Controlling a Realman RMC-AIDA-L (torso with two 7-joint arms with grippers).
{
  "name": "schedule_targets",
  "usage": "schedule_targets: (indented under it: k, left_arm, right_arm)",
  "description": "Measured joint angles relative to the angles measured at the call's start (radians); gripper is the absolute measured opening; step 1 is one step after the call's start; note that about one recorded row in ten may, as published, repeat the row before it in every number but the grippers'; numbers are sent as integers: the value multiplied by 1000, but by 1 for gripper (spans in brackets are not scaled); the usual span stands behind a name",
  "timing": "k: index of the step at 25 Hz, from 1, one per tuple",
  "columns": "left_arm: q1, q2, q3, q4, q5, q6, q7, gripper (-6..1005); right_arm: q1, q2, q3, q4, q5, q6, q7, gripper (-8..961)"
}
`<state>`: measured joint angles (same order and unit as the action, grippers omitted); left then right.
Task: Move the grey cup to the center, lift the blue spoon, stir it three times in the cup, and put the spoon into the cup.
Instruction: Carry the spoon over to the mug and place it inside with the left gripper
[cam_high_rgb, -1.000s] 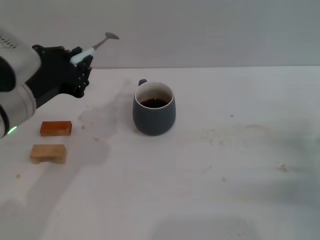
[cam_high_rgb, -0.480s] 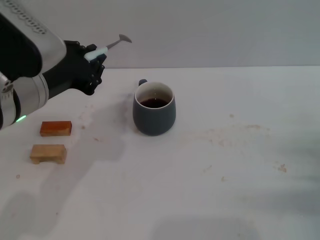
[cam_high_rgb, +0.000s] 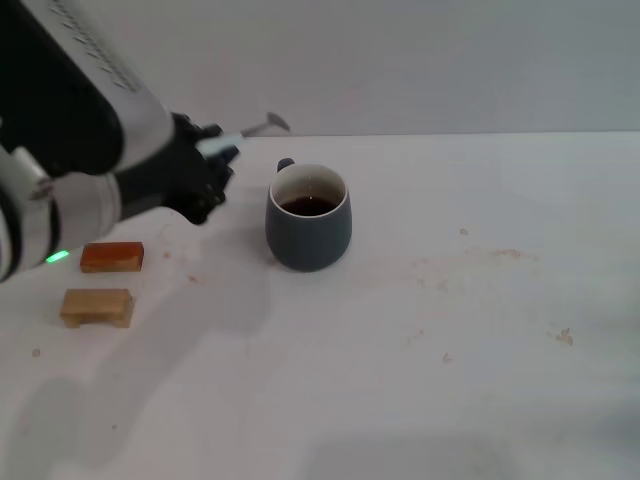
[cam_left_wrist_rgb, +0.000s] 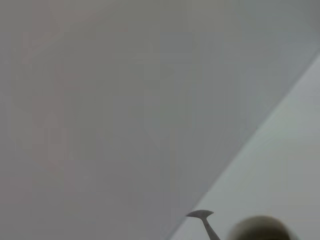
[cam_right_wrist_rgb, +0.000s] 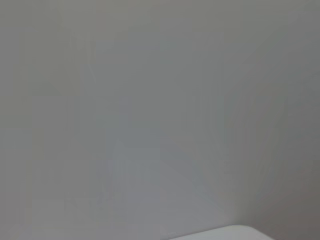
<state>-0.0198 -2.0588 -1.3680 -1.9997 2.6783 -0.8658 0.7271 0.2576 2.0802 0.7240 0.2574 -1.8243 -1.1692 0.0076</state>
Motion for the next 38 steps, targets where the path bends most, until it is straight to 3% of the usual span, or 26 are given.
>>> schedule_targets:
  k: [16, 38]
  left_arm:
    - [-129, 0, 18, 108, 5, -122, 16, 184]
    - [-282, 0, -39, 320, 6, -121, 55, 185]
  right_arm:
    - [-41, 1, 17, 2, 7, -36, 0, -1]
    - [-43, 1, 13, 8, 7, -40, 0, -1]
